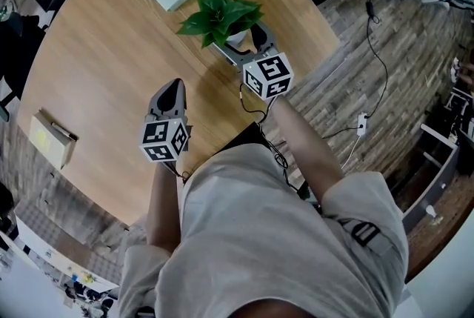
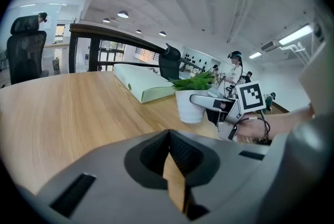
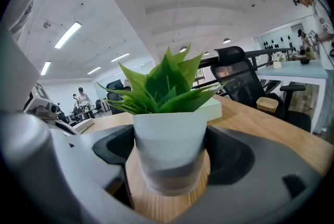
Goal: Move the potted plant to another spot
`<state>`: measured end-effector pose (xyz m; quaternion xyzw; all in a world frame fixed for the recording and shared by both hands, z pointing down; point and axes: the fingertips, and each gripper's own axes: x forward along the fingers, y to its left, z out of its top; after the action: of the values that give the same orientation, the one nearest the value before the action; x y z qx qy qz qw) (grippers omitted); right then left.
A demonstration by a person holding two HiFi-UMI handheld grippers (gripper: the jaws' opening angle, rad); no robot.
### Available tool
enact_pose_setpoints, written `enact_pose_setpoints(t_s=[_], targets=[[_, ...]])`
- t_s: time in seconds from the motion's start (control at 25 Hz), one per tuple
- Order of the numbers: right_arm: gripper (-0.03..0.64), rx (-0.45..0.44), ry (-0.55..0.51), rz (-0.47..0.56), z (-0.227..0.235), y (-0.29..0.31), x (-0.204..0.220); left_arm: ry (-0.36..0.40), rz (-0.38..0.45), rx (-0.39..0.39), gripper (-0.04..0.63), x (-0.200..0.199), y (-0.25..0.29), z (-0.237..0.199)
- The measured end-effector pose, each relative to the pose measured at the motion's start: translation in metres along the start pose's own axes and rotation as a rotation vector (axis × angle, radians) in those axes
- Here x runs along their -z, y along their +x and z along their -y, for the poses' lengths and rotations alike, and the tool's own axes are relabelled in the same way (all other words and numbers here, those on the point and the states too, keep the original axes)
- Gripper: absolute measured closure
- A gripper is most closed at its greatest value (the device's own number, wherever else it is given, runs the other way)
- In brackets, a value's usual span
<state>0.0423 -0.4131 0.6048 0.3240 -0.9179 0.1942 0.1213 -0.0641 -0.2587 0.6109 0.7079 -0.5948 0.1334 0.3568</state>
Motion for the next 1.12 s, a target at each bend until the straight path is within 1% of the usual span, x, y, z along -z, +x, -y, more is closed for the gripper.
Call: enact_pose_setpoints(t_s=[0.36,0.52,0.76,1.0,1.12], targets=[[0.183,-0.001,-0.001,-0.021,0.017,0.021,0.002,-0.007,0.012,-0.003,0.583,-0.021,0.028,-0.006],[0.183,-0.004,-0.004,-0.015,0.020,0.025,0.003,-0.012,0.011,-0.015,0.583,-0.018,0.024,-0.005],[0.181,-0.012,-0.016,-0.011,0.023,0.038,-0.002,-0.050,-0.014,-0.045,0.583,-0.008,0.022,-0.015],[0.179,-0.005,-0.012,-0.007,0.024,0.032,0.001,-0.040,-0.019,-0.035,0.583,-0.006,0.022,-0.013],[0.179,0.000,-0.031,-0.016,0.021,0.027,0.004,-0.034,-0.019,-0.027,0.583,-0.005,0.022,-0.010]])
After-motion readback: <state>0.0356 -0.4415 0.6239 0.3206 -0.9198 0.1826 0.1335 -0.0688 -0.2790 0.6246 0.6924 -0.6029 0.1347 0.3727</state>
